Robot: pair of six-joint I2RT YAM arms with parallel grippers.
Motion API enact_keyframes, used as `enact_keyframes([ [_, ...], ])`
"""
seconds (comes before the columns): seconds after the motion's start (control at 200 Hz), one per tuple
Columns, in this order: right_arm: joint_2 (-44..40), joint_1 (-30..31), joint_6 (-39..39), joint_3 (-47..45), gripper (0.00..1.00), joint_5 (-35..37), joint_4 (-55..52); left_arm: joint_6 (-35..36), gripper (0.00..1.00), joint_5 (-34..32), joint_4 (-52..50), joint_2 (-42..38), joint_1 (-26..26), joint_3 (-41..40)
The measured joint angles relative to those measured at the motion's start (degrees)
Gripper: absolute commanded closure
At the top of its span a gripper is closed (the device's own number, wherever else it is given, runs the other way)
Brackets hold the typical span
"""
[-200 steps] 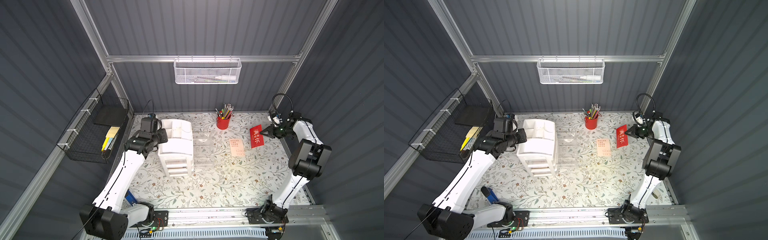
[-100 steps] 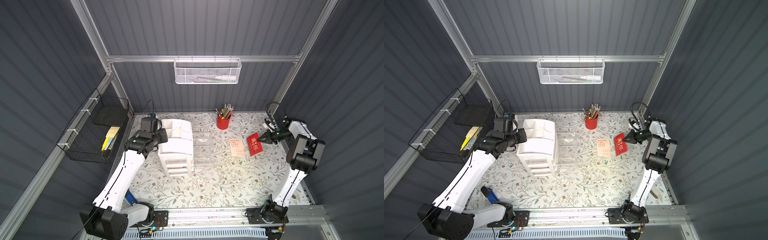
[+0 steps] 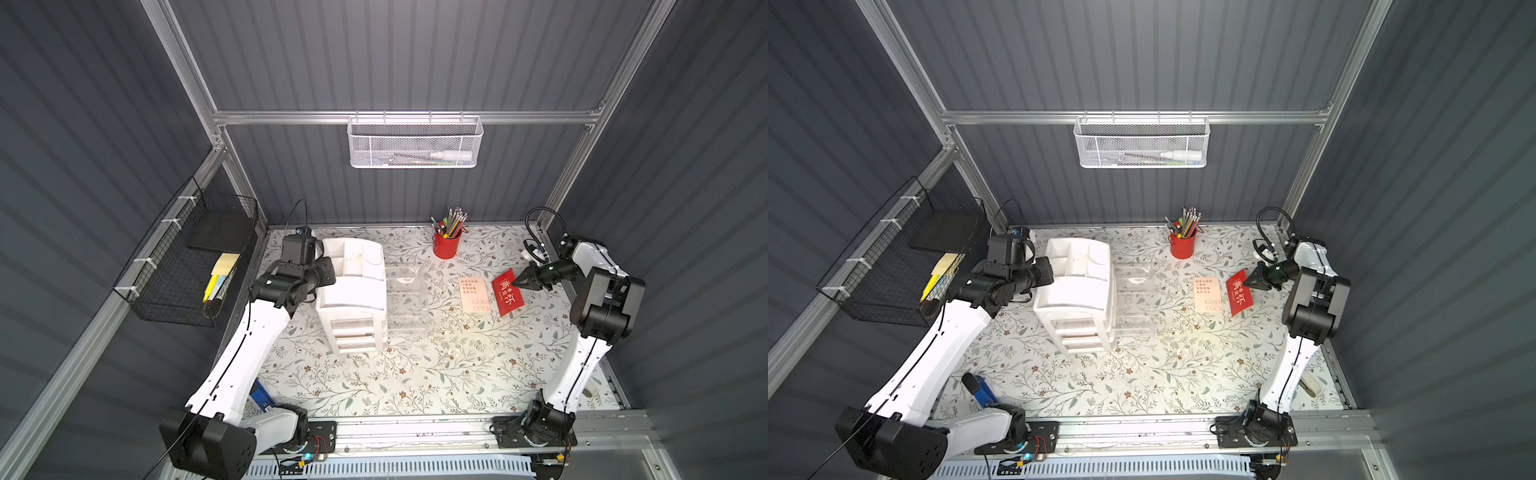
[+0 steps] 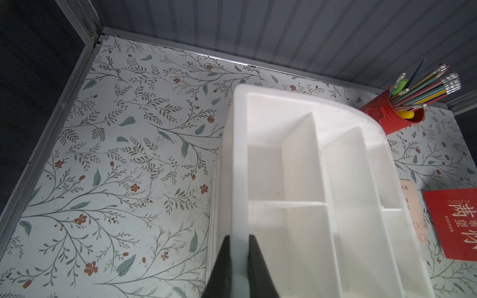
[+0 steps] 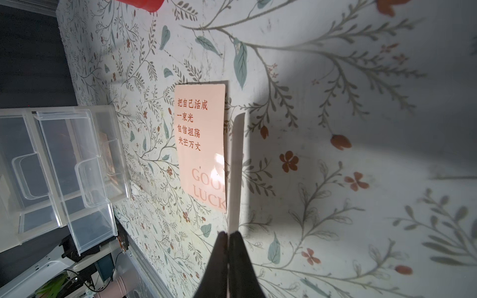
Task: Take the postcards out of the drawer
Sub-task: Place the postcard at the center of the board.
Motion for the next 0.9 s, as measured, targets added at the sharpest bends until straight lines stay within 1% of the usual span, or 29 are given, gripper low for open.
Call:
enact_keyframes([
  [0.305,2.14,0.00,1.79,0.00,0.86,2.40,0.39,0.00,1.00,-0.02,0.11,0.09,0.00,0.00],
  [0.41,2.16,0.00,2.60,0.02,0.82,3.06,0.42,0.00,1.00,-0.02,0.11,0.09,0.00,0.00],
  [0.9,2.16,-0.33,4.15,1.14,0.79,5.57,1.55,0.02,1.00,-0.04,0.11,0.09,0.00,0.00],
])
